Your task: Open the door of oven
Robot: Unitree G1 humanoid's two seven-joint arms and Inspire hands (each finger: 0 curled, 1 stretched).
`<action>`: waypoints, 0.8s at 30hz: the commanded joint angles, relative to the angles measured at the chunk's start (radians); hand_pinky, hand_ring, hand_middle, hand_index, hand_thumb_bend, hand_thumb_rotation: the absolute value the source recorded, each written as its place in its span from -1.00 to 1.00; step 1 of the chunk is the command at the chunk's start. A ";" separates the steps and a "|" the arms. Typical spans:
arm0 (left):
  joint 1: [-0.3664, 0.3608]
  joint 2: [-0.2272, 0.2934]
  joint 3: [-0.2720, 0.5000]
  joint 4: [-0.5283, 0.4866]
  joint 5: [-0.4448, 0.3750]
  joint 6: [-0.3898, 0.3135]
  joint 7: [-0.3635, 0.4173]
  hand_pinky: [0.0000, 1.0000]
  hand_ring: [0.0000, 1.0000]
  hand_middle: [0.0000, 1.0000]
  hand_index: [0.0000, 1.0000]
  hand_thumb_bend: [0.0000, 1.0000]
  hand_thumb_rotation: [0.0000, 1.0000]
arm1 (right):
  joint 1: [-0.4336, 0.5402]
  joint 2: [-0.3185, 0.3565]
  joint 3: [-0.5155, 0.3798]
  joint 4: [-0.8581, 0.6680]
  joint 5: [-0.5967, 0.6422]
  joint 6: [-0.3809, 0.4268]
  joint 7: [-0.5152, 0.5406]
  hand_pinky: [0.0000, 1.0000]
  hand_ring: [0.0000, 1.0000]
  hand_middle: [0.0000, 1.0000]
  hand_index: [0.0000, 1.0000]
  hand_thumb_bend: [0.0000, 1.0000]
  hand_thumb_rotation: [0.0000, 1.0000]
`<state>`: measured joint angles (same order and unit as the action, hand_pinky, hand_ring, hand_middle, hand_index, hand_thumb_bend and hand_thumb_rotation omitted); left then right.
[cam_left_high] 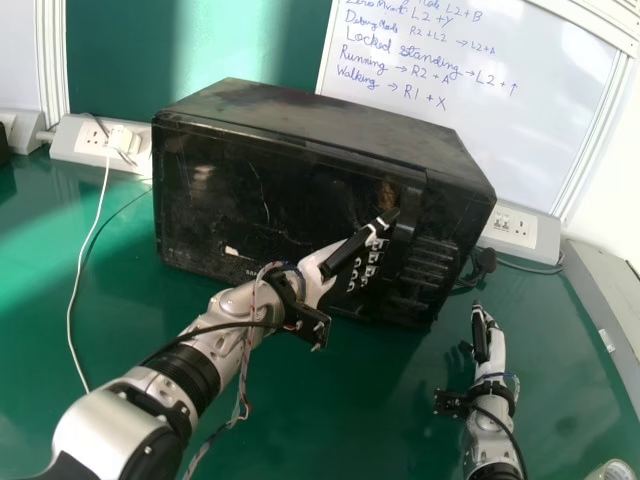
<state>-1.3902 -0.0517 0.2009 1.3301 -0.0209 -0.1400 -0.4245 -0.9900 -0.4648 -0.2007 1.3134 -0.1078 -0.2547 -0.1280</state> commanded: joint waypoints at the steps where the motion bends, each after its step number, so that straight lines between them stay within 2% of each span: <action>1: -0.029 -0.027 -0.001 0.004 -0.003 0.014 -0.008 0.64 0.68 0.72 0.87 1.00 0.73 | 0.017 0.019 -0.004 0.023 0.010 0.022 0.022 0.57 0.77 0.89 0.90 0.24 0.84; 5: -0.029 -0.033 0.006 0.005 -0.008 0.027 0.001 0.62 0.66 0.69 0.85 1.00 0.70 | 0.012 0.019 -0.007 0.023 0.012 0.040 0.021 0.59 0.78 0.88 0.89 0.33 0.85; 10: -0.029 -0.043 0.019 0.004 -0.016 0.035 0.002 0.49 0.63 0.69 0.80 1.00 0.66 | 0.016 0.017 -0.002 0.023 0.005 0.023 0.019 0.57 0.78 0.89 0.90 0.22 0.85; 14: -0.030 -0.046 0.022 0.004 -0.018 0.039 -0.013 0.31 0.54 0.71 0.78 1.00 0.67 | 0.015 0.018 -0.008 0.022 0.013 0.022 0.026 0.60 0.79 0.89 0.89 0.25 0.83; 17: -0.031 -0.047 0.022 0.003 -0.024 0.037 -0.031 0.22 0.46 0.73 0.80 1.00 0.68 | 0.014 0.015 0.002 0.022 0.002 0.026 0.023 0.62 0.79 0.88 0.90 0.35 0.89; 24: -0.030 -0.053 0.022 0.003 -0.033 0.033 -0.052 0.02 0.24 0.69 0.79 1.00 0.68 | 0.011 0.015 0.007 0.021 0.002 0.030 0.016 0.58 0.77 0.87 0.87 0.23 0.88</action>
<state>-1.3964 -0.0735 0.2189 1.3335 -0.0446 -0.1065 -0.4510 -0.9949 -0.4660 -0.1983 1.3135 -0.1051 -0.2485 -0.1231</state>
